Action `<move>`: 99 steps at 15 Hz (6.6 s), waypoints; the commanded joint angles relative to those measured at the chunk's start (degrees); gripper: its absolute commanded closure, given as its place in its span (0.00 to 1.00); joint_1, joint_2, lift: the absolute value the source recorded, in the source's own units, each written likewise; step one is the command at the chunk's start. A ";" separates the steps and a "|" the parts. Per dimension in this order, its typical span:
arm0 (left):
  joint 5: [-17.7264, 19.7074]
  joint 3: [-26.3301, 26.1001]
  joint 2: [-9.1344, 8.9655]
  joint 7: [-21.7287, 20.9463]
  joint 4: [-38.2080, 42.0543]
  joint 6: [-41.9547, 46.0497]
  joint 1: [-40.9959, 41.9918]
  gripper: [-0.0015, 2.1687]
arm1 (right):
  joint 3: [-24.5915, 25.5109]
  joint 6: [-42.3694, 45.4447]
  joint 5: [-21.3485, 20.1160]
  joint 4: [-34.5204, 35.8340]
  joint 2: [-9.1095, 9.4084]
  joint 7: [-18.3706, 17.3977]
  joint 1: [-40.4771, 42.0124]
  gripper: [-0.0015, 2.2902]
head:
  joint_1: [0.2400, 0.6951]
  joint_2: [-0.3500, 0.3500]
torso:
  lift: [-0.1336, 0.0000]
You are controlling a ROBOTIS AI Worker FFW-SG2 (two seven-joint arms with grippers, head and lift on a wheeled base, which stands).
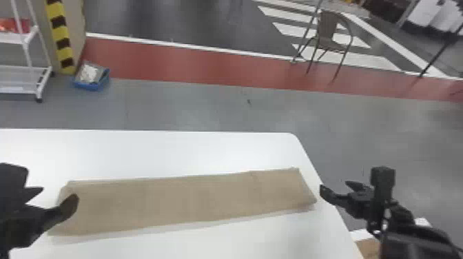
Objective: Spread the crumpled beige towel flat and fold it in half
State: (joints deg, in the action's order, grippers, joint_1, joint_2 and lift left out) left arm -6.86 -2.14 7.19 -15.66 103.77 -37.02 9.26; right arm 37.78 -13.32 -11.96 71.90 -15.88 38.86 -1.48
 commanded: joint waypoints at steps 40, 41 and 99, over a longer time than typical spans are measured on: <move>-0.09 3.46 6.08 0.02 -21.50 12.10 -4.07 0.87 | 4.76 -6.50 5.37 8.52 1.99 4.91 5.17 0.03 | 1.00 0.03 | 1.00; -0.09 3.55 6.43 0.02 -21.50 12.10 -3.99 0.87 | 3.97 -6.50 5.19 8.52 1.99 4.91 4.91 0.03 | 1.00 0.04 | 1.00; 3.25 7.94 4.41 -7.54 -25.90 19.31 -7.77 0.10 | -7.63 22.50 -5.79 -20.31 -6.89 17.57 -7.75 0.12 | 1.00 0.21 | 1.00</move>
State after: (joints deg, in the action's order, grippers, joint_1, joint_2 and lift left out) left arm -3.60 5.79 11.55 -23.20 77.95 -17.81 1.50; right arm 30.15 9.19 -17.86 51.59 -22.78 56.50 -9.23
